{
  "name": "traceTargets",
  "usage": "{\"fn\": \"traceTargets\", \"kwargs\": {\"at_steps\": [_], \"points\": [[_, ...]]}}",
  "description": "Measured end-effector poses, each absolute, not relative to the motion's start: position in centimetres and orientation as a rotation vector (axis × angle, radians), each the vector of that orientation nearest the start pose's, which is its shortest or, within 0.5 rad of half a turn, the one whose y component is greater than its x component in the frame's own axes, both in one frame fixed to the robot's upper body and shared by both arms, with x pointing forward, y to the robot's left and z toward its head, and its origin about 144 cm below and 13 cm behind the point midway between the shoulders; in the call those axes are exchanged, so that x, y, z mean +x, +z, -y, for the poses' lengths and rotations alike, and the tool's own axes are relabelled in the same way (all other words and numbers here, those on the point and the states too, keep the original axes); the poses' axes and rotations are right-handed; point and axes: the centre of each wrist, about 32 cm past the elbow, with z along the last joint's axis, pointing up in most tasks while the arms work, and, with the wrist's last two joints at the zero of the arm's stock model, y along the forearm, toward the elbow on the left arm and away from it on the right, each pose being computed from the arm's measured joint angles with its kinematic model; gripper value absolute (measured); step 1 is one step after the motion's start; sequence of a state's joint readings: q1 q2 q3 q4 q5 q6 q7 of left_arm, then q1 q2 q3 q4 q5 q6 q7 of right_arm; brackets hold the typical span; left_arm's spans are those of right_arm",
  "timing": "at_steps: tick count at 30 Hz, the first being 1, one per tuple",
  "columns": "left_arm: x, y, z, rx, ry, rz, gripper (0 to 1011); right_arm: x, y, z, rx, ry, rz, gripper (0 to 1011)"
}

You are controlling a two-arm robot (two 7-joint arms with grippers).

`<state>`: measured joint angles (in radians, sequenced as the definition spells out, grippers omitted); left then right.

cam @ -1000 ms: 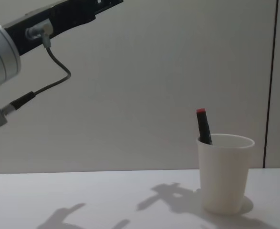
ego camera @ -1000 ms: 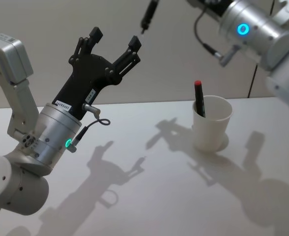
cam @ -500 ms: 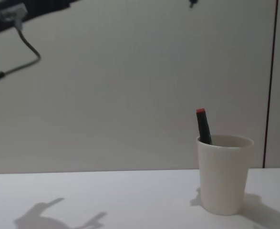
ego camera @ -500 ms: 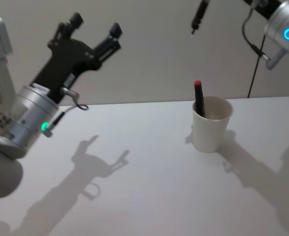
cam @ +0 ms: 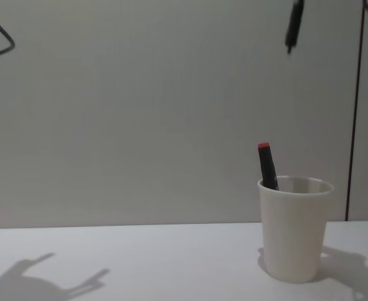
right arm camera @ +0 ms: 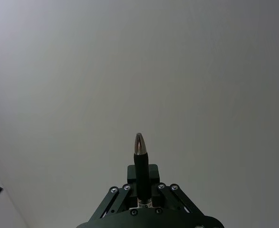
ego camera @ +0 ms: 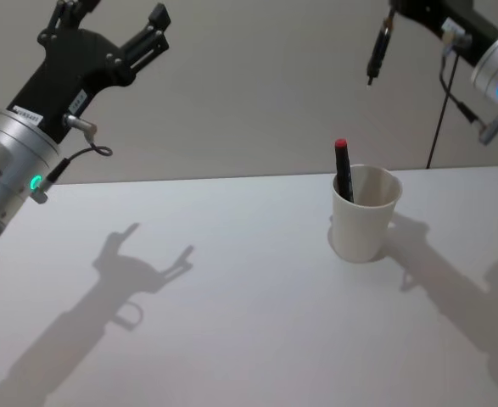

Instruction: Place the pen into the pen holder.

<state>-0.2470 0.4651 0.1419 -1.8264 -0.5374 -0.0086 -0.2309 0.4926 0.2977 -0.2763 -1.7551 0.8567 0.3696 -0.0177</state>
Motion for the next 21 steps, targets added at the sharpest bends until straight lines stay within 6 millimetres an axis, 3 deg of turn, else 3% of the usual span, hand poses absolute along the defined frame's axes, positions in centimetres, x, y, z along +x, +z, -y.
{"fn": "traceTargets", "kwargs": {"at_steps": [21], "points": [[49.4, 132.0, -29.4, -0.300, 1.083, 0.324, 1001, 58.7, 128.7, 19.0, 0.219, -1.087, 0.012, 137]]}}
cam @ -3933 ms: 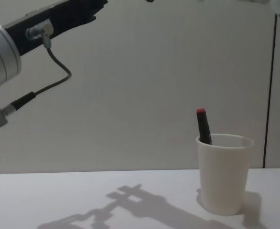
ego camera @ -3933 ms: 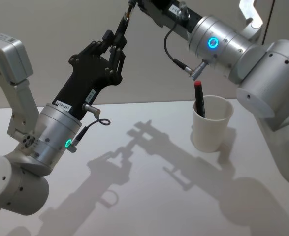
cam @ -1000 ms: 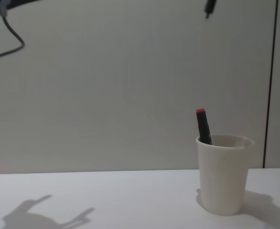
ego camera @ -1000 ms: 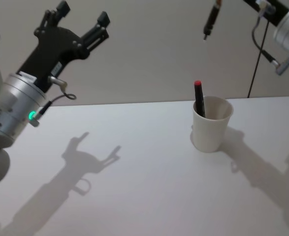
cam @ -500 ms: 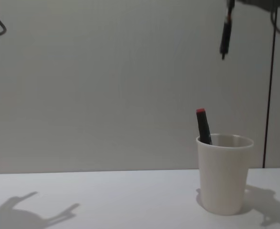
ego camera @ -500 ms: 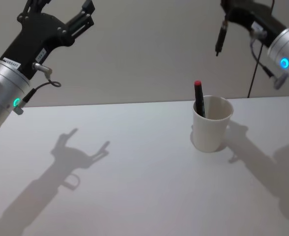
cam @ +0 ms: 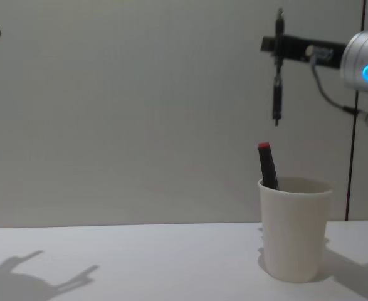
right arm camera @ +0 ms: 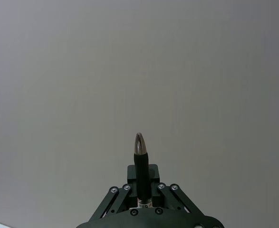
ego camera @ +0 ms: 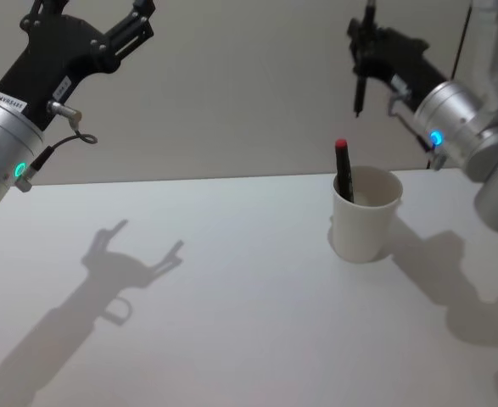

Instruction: Place the pen into the pen holder.

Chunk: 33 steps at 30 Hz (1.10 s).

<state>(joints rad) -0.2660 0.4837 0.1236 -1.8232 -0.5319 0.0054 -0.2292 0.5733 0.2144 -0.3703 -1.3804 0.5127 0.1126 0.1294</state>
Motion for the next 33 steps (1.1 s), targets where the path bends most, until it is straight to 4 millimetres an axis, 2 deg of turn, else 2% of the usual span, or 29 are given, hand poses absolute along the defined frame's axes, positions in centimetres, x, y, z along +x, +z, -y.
{"fn": "traceTargets", "kwargs": {"at_steps": [6, 14, 33], "points": [[49.4, 132.1, -29.5, -0.298, 1.085, 0.326, 1001, 58.7, 127.5, 18.0, 0.207, -1.068, 0.012, 137], [49.5, 132.1, -29.6, -0.297, 1.086, 0.328, 1001, 57.6, 126.6, 17.6, 0.200, -1.054, 0.006, 137], [49.5, 132.2, -29.6, -0.297, 1.087, 0.330, 1001, 54.2, 127.1, 19.2, 0.202, -1.095, 0.028, 137]]}}
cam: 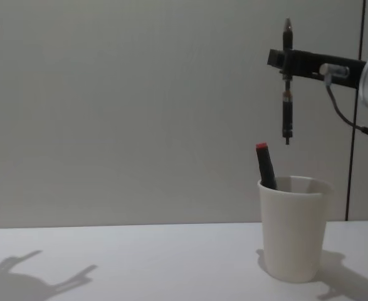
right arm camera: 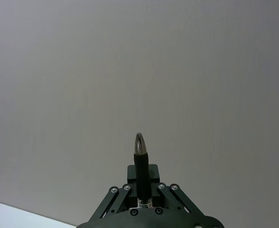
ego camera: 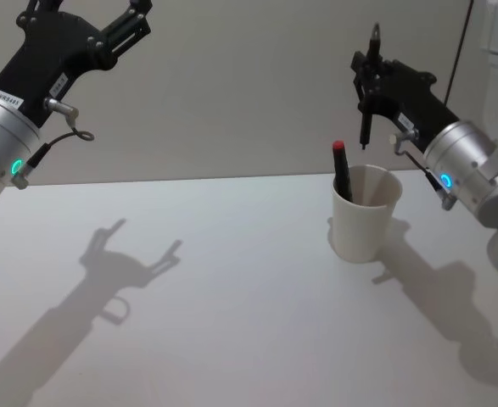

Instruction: Place the pen into the pen holder.

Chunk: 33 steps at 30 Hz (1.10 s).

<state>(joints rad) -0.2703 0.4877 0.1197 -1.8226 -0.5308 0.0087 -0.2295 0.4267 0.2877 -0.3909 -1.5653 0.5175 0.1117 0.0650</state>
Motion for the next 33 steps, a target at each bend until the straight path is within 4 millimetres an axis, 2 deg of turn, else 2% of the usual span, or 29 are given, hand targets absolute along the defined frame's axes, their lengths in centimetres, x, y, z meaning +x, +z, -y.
{"fn": "traceTargets", "kwargs": {"at_steps": [10, 13, 14, 16, 17, 23, 25, 27, 30, 33], "points": [[49.5, 132.2, -29.6, -0.297, 1.087, 0.330, 1001, 53.4, 127.0, 19.5, 0.190, -1.096, 0.017, 145], [49.5, 132.2, -29.6, -0.297, 1.087, 0.330, 1001, 53.2, 126.9, 19.5, 0.187, -1.096, 0.014, 226], [49.5, 132.2, -29.6, -0.297, 1.087, 0.330, 1001, 53.2, 126.9, 19.5, 0.186, -1.096, 0.013, 281], [49.5, 132.2, -29.6, -0.297, 1.087, 0.330, 1001, 53.1, 126.9, 19.5, 0.185, -1.096, 0.012, 318], [49.5, 132.2, -29.6, -0.297, 1.087, 0.330, 1001, 53.0, 126.9, 19.5, 0.184, -1.096, 0.011, 379], [49.5, 132.2, -29.6, -0.297, 1.087, 0.330, 1001, 52.9, 126.9, 19.6, 0.182, -1.096, 0.009, 534], [49.5, 132.2, -29.6, -0.297, 1.087, 0.330, 1001, 52.9, 126.9, 19.6, 0.182, -1.096, 0.009, 640], [49.5, 132.2, -29.6, -0.297, 1.087, 0.330, 1001, 52.8, 126.9, 19.6, 0.182, -1.095, 0.009, 661], [49.5, 132.2, -29.6, -0.297, 1.087, 0.330, 1001, 52.8, 126.9, 19.6, 0.181, -1.096, 0.008, 778], [49.5, 132.2, -29.6, -0.297, 1.087, 0.330, 1001, 52.8, 126.9, 19.6, 0.180, -1.095, 0.008, 850]]}}
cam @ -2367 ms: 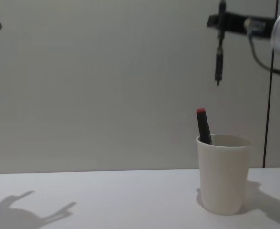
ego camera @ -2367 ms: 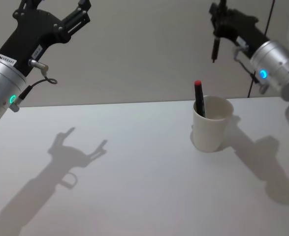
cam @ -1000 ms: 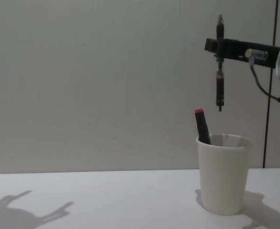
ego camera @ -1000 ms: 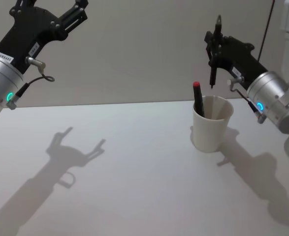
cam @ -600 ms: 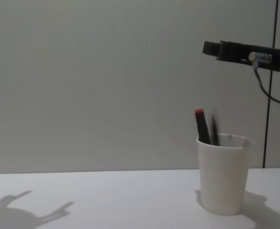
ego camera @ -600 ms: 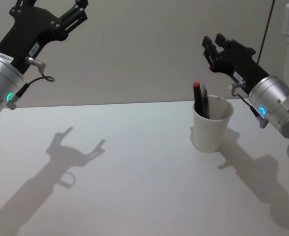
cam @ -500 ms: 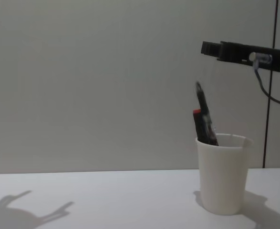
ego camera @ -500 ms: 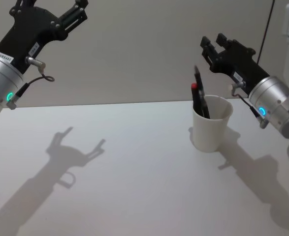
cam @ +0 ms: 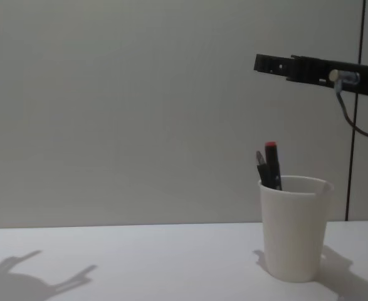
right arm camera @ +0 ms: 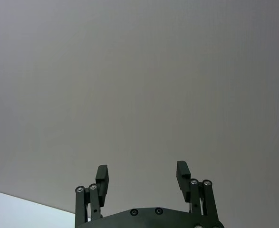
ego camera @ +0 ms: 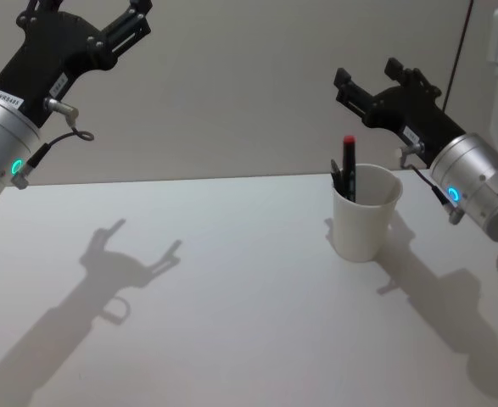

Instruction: Place the pen into the pen holder.

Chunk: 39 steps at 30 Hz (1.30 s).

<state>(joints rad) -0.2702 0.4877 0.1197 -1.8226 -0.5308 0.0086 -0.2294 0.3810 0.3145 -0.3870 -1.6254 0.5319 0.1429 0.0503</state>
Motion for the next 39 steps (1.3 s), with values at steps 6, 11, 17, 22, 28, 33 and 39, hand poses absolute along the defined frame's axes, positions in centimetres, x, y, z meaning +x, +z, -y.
{"fn": "traceTargets", "kwargs": {"at_steps": [6, 11, 17, 22, 28, 33, 39], "points": [[49.5, 132.2, -29.6, -0.297, 1.087, 0.330, 1001, 52.7, 126.9, 19.6, 0.180, -1.095, 0.007, 1001], [49.5, 132.2, -29.6, -0.297, 1.087, 0.330, 1001, 52.7, 126.9, 19.6, 0.180, -1.095, 0.006, 1001], [49.5, 132.2, -29.6, -0.297, 1.087, 0.330, 1001, 52.7, 126.9, 19.6, 0.179, -1.095, 0.006, 1001], [49.5, 132.2, -29.6, -0.297, 1.087, 0.330, 1001, 52.7, 126.9, 19.6, 0.179, -1.095, 0.007, 1002], [49.5, 132.2, -29.6, -0.297, 1.087, 0.330, 1001, 52.6, 126.9, 19.6, 0.178, -1.095, 0.007, 1001], [49.6, 131.7, -29.3, -0.283, 1.091, 0.324, 1001, 52.5, 126.6, 19.7, 0.175, -1.099, 0.007, 1001], [49.9, 129.8, -27.8, -0.226, 1.107, 0.302, 1001, 51.7, 125.7, 20.1, 0.165, -1.115, 0.013, 1001]]}}
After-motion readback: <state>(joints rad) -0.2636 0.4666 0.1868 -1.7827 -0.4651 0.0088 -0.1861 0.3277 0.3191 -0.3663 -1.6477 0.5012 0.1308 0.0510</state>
